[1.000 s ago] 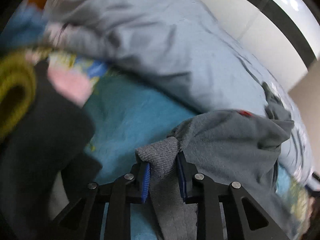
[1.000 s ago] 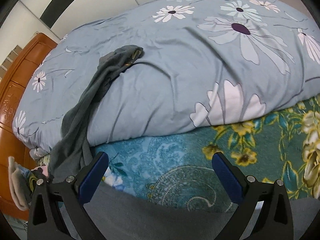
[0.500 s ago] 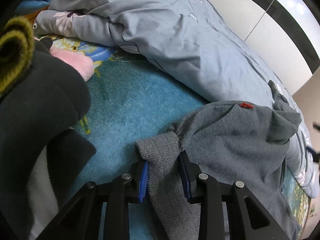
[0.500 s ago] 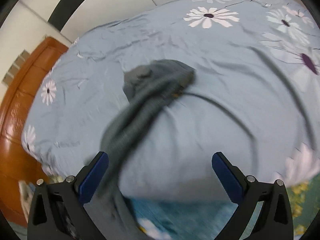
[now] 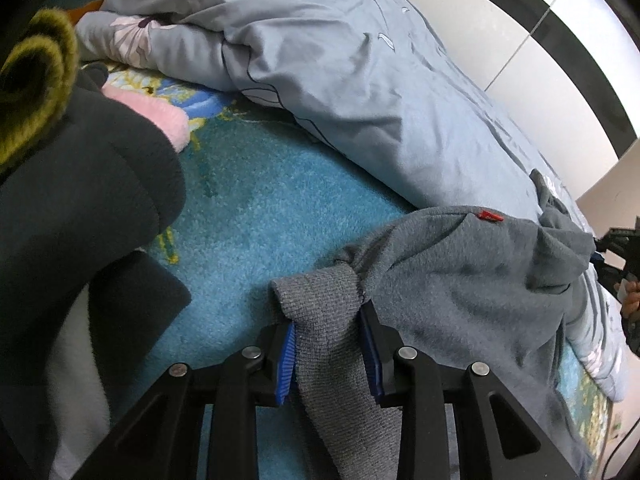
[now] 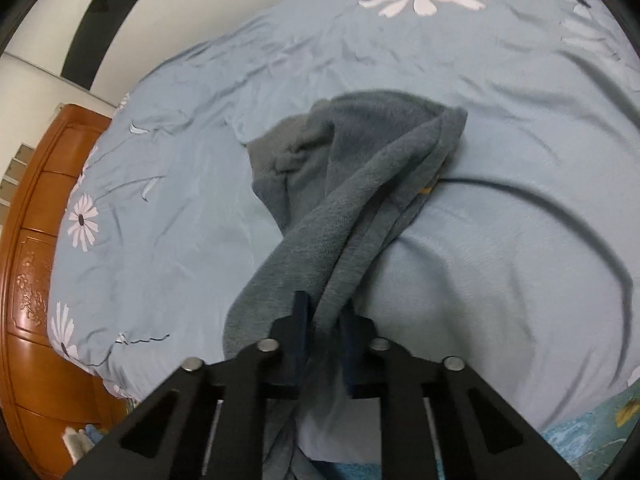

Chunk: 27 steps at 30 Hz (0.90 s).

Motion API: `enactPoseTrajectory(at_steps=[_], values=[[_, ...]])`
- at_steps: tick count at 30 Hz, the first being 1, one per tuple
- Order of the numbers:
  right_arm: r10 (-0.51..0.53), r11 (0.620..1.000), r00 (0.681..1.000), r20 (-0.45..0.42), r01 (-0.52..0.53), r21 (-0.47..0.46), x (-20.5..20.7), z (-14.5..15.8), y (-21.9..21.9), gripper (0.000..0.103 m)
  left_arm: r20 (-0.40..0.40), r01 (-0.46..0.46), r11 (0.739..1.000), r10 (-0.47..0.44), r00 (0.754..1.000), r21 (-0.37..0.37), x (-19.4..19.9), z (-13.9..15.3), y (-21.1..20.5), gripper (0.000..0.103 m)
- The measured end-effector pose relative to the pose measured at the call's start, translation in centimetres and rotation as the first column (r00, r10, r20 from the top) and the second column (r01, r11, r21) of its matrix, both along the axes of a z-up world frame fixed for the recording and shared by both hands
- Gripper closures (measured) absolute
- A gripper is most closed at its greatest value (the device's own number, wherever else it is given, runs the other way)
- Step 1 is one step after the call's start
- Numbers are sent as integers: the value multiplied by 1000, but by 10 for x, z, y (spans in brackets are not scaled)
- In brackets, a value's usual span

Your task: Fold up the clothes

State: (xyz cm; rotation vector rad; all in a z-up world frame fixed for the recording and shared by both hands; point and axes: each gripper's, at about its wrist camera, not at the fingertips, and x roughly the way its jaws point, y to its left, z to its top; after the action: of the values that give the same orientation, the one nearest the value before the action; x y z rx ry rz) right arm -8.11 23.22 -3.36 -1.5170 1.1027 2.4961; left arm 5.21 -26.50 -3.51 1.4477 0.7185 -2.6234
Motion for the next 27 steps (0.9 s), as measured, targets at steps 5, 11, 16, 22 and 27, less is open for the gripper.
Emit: enactPoseTrajectory(at_steps=[5,11,16,22,27], values=[[-23,1000,994,-107,25,19,37,43,15,96,-1,7,999,-7,1000,45,-4,9,4,71],[-71,994,962,-263,91,65,120,114,48,97,-105,138,987,-130,986,78,-2,42,42,71],[-65,968,913,-403,155,196,200,199,44,97,-142,180,980,-167,976,88,4,61,54,71],[44,923,943,-330,88,376,175,202,21,97,-123,149,987,-141,982,56,0,66,47,71],[53,942,992,-114,-11,335,104,115,17,97,-67,72,996,-69,995,42,-3,54,33,71]])
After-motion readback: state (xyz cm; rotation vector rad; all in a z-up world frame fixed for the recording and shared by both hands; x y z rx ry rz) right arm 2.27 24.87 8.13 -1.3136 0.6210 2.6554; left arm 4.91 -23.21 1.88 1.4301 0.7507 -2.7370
